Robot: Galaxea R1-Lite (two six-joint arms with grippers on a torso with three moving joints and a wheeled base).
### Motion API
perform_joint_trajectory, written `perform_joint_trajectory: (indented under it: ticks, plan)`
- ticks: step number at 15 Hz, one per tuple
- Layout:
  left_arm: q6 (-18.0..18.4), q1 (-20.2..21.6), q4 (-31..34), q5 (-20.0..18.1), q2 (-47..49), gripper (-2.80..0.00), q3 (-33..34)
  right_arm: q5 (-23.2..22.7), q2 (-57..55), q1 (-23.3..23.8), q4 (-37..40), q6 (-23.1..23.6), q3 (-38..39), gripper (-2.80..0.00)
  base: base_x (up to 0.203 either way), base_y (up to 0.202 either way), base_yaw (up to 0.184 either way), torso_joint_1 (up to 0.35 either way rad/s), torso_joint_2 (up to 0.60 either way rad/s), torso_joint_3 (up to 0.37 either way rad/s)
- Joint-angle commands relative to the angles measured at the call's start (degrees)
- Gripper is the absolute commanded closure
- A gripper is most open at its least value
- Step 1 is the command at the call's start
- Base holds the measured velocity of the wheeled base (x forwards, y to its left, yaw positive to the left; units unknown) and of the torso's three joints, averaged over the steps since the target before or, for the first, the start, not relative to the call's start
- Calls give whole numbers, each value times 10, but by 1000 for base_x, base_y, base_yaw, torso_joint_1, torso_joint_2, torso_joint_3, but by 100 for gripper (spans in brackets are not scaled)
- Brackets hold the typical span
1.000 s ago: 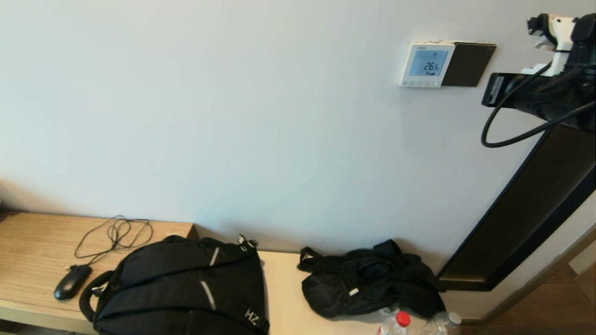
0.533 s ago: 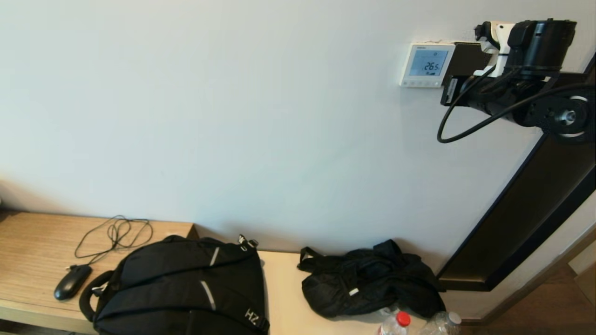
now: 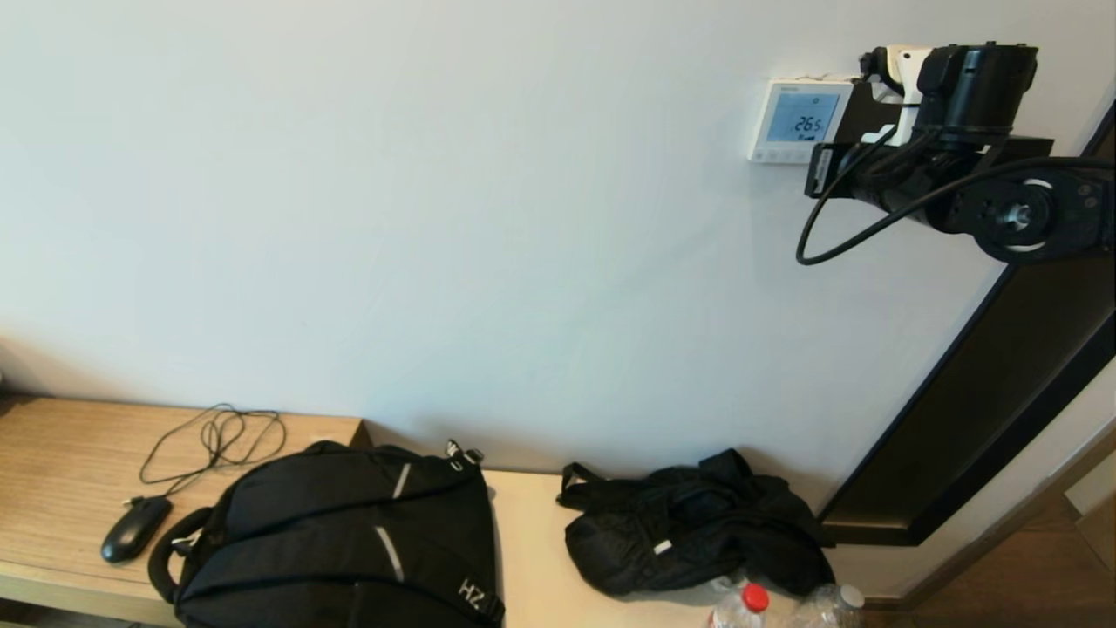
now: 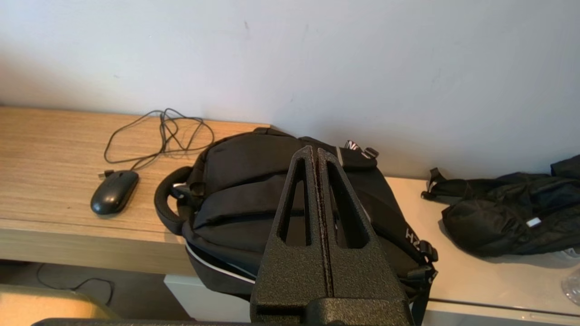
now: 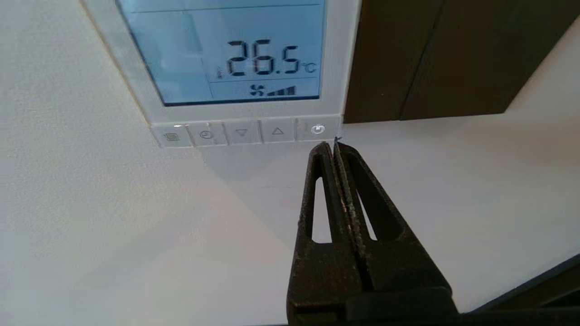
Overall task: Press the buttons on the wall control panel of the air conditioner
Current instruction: Turn off the central air conditioner
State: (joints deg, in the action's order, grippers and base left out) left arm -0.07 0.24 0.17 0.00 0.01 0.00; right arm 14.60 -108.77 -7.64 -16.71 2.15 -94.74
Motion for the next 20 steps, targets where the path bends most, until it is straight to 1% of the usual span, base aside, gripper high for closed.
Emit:
perform_joint_trajectory:
  ticks: [1,9,20]
  plan:
    - [0,0,0,0,0,0,0,2,-9,-3,-1,1,-5,0,0,0,0,0,0,0]
    - [0,0,0,0,0,0,0,0,-22,0,-2,-1,-10,0,0,0,0,0,0,0]
    - [0,0,0,0,0,0,0,1,-43,0,4,0,-48,0,0,0,0,0,0,0]
